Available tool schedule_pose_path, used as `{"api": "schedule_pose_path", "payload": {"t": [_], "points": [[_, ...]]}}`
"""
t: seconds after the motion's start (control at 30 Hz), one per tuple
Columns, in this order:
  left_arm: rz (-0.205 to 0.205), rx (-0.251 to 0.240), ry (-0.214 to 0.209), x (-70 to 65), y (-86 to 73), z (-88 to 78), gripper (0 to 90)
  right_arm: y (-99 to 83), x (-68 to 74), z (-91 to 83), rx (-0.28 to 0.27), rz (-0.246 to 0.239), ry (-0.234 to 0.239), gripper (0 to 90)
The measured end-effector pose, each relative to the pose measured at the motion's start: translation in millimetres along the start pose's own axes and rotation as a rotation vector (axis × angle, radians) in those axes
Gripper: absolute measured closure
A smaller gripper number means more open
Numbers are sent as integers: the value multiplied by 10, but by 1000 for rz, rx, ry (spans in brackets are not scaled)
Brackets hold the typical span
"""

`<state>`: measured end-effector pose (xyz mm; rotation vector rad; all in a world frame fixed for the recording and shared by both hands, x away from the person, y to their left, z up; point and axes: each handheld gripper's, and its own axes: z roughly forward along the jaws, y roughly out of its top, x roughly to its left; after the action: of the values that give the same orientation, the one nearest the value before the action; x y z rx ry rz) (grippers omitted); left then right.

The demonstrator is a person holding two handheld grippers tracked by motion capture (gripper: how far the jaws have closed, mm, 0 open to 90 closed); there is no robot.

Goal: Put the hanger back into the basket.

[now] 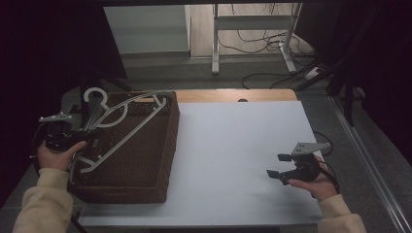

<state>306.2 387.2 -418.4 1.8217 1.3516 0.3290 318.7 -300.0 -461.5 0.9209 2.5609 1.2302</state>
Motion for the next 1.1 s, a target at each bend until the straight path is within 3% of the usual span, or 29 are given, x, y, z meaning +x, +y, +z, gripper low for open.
{"api": "schedule_pose_path", "payload": {"t": [0.1, 0.17, 0.2, 0.27, 0.33, 0.4, 0.57, 0.8, 1.03, 1.1], "points": [[-14, 38, -11, 36, -25, 50, 805, 2, 0, -4, -6, 1, -9, 193], [-7, 70, -40, 65, -52, 106, 779, 4, -3, -13, -15, 6, -10, 193], [5, 71, -39, 68, -67, 129, 712, 4, -4, -17, -14, 9, -9, 193], [18, 102, -37, 55, -73, 176, 436, 2, -6, -18, -11, 7, -12, 193], [46, 113, -35, 22, -70, 183, 354, 3, -5, -12, -8, 5, -7, 192], [49, 111, -35, -7, -55, 177, 307, 4, -4, -5, -8, 2, -7, 192], [73, 105, -33, -85, -28, 149, 270, 6, 0, -14, -10, 4, -9, 191], [98, 95, -76, -207, -20, 118, 244, 8, 0, -12, -9, 5, -11, 189], [138, 48, -116, -415, -26, 83, 244, 11, 0, -10, -11, 3, -15, 187], [138, 34, -146, -486, -31, 82, 243, 11, 2, -11, -11, 1, -14, 186]]}}
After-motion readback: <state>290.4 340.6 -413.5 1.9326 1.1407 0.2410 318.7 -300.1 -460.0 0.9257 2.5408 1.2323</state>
